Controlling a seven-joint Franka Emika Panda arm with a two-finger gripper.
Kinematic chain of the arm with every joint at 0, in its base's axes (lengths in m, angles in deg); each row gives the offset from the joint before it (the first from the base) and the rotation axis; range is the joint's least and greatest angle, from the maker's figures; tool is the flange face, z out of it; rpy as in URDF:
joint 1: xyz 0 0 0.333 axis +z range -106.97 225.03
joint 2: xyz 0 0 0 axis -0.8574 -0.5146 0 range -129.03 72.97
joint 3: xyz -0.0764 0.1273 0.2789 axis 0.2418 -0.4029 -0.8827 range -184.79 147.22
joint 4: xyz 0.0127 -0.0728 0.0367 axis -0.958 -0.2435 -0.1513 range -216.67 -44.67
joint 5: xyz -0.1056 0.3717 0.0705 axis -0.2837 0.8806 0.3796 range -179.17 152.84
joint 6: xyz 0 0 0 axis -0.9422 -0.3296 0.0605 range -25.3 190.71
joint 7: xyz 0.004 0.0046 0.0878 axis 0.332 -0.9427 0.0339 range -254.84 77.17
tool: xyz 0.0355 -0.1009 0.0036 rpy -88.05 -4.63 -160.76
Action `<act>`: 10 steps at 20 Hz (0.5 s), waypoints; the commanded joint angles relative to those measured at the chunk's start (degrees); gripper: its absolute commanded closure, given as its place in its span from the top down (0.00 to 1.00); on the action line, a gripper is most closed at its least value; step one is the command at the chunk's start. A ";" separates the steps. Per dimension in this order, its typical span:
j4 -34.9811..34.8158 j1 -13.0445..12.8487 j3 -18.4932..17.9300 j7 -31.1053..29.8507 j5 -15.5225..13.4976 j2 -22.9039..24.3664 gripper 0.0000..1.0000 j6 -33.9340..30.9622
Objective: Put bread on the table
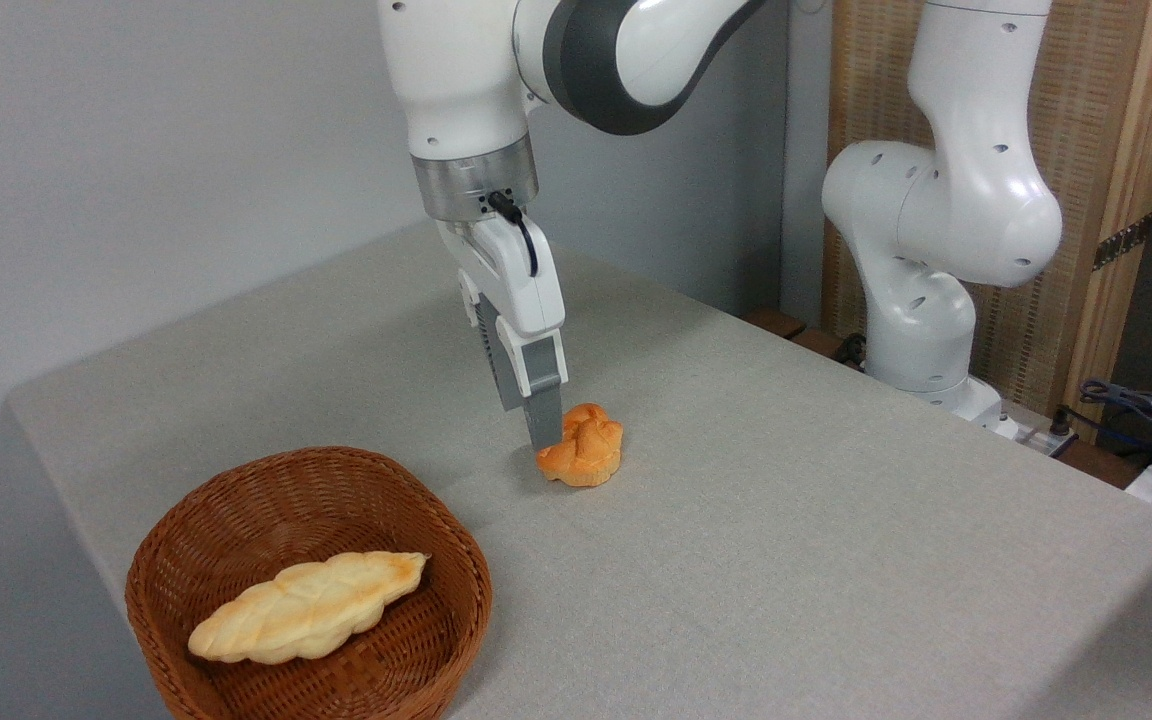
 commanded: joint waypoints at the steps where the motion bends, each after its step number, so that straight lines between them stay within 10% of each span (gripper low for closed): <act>1: 3.81 0.01 -0.92 0.26 -1.05 0.15 1.00 -1.04; 10: 22.62 0.62 -2.40 -12.74 -0.25 -9.43 1.00 -11.42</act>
